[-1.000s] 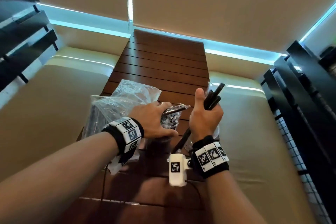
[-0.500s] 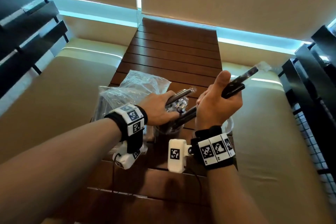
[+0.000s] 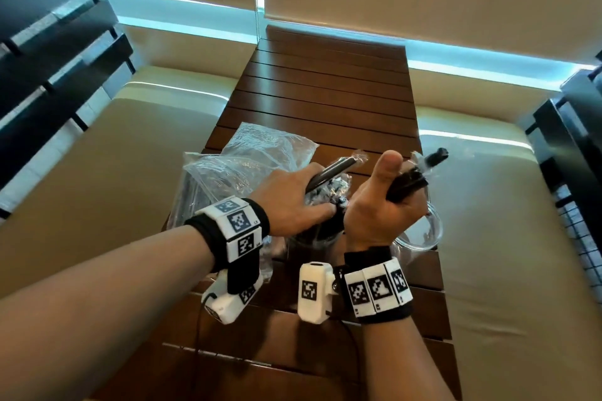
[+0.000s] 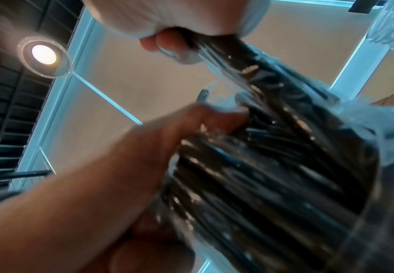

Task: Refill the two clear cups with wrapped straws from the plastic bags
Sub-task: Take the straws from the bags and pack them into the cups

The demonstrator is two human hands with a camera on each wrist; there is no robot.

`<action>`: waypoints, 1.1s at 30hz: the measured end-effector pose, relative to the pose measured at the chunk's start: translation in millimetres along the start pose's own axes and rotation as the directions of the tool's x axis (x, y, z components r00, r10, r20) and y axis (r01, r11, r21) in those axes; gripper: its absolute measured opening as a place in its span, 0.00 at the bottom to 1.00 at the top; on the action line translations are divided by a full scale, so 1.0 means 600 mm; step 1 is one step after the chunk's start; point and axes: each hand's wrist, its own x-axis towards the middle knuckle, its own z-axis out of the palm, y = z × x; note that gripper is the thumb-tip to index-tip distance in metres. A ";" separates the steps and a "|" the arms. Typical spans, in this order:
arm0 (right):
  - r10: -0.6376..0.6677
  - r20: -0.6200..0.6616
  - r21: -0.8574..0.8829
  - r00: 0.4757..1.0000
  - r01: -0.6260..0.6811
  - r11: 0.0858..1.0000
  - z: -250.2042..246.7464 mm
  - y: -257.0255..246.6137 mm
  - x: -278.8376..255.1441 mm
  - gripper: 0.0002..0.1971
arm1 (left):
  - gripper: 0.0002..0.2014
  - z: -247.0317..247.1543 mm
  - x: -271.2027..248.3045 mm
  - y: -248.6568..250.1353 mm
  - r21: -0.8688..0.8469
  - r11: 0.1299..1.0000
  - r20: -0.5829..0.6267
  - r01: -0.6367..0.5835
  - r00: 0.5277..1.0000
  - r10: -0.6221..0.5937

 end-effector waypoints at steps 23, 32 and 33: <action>0.377 -0.169 -0.032 0.911 -0.388 0.921 -0.010 0.009 -0.072 0.12 | 0.22 0.012 -0.011 0.003 -0.083 0.996 -0.042 0.015 0.999 -0.018; 0.147 0.073 -0.253 0.986 -0.125 0.959 -0.014 0.028 -0.089 0.06 | 0.20 0.004 -0.009 -0.006 -0.152 0.988 0.034 -0.033 0.999 0.039; 0.122 0.140 -0.273 0.983 -0.080 0.959 -0.023 0.031 -0.088 0.04 | 0.20 0.001 -0.009 -0.005 -0.157 0.987 0.067 -0.040 0.996 0.051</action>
